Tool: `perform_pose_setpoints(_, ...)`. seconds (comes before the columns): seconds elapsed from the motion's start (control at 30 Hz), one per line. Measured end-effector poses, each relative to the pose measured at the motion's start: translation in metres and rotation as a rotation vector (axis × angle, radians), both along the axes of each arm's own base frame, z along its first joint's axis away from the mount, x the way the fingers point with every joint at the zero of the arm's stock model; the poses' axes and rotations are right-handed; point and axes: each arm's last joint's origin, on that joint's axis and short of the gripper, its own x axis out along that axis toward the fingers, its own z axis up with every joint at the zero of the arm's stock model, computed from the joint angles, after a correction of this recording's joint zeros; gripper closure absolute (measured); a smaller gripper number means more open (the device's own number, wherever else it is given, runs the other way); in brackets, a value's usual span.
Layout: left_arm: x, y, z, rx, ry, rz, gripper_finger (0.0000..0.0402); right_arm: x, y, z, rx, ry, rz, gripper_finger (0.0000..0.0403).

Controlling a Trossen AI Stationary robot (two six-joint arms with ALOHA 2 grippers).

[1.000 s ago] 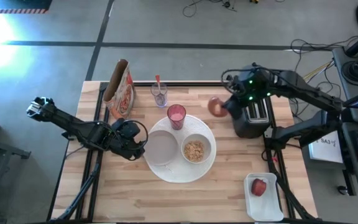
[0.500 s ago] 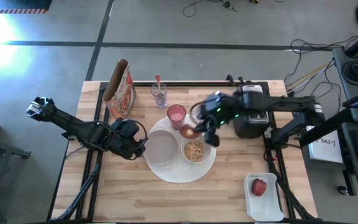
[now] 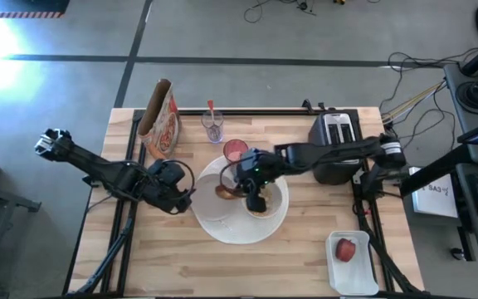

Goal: Arrange a breakfast setting
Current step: Put the toasted bagel on the gray plate, then put the red apple on the white table mat

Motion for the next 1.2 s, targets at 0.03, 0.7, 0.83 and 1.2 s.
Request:
perform_pose_setpoints(0.03, -0.001, 0.0, 0.001, -0.002, -0.003, -0.004, 0.0088, 0.003, 0.001, -0.004, -0.022, 0.003, 0.021, 0.039)
perform_pose_setpoints(0.7, -0.014, -0.001, 0.014, -0.056, -0.081, -0.027, 0.0088, 0.041, 0.01, -0.059, -0.26, -0.021, 0.104, 0.039)
perform_pose_setpoints(0.83, -0.014, -0.001, 0.014, -0.057, -0.085, -0.026, 0.0088, 0.042, 0.008, -0.061, -0.259, -0.016, 0.099, 0.0382)
perform_pose_setpoints(1.2, -0.014, -0.001, 0.014, -0.059, -0.089, -0.026, 0.0088, 0.042, 0.001, -0.06, -0.349, -0.016, 0.059, 0.028)
